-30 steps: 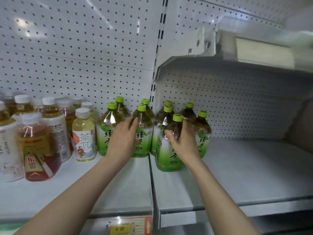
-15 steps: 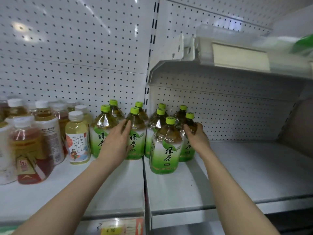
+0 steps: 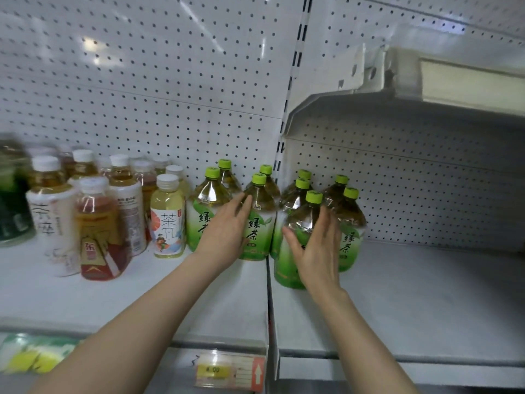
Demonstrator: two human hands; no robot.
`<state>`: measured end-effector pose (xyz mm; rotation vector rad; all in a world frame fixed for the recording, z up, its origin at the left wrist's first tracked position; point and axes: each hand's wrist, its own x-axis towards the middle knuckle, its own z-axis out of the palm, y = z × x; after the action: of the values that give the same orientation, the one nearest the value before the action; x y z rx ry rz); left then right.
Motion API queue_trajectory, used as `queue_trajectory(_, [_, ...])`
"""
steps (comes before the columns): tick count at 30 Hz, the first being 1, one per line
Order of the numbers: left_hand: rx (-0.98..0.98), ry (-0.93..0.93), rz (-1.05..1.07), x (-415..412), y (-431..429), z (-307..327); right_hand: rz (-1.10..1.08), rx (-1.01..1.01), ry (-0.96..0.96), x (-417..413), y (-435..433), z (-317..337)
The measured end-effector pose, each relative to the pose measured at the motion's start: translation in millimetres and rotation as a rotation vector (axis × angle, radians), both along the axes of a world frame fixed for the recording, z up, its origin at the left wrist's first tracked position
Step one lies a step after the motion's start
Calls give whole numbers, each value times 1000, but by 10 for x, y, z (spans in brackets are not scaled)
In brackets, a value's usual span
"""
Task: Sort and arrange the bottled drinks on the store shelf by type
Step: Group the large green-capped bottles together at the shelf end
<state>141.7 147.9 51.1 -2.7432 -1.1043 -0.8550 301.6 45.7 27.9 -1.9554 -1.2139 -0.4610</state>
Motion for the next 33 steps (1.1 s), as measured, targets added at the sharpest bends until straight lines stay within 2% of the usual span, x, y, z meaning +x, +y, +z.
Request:
queue_trajectory(7, [-22, -16, -46, -107, -39, -26, -20, 62, 20, -7, 33, -50])
queue_trajectory(11, [13, -148, -104, -509, -149, -72, -35, 0, 42, -46, -34, 15])
queue_trajectory(14, [105, -304, -51, -1037, -154, -174, -84, 178, 34, -283, -97, 153])
queue_trajectory(16, [154, -418, 3, -1449, -111, -209, -47, 330, -26, -583, -66, 242])
queue_trajectory(17, [175, -469, 35, -1653, -71, -224, 2, 345, -68, -750, -4, 269])
queue_trajectory(21, [168, -604, 207, -2395, 198, -195, 319, 187, -113, -1461, 485, 327])
queue_trajectory(24, [80, -575, 257, -2805, 504, -177, 468, 53, -51, -2054, 888, 357])
queue_trajectory(29, [-132, -499, 144, -3068, 886, -144, 459, -88, 97, -2774, 1390, 433])
queue_trajectory(33, [-235, -524, -1, -3003, 1030, -127, 360, -99, 99, -2985, 1508, 427])
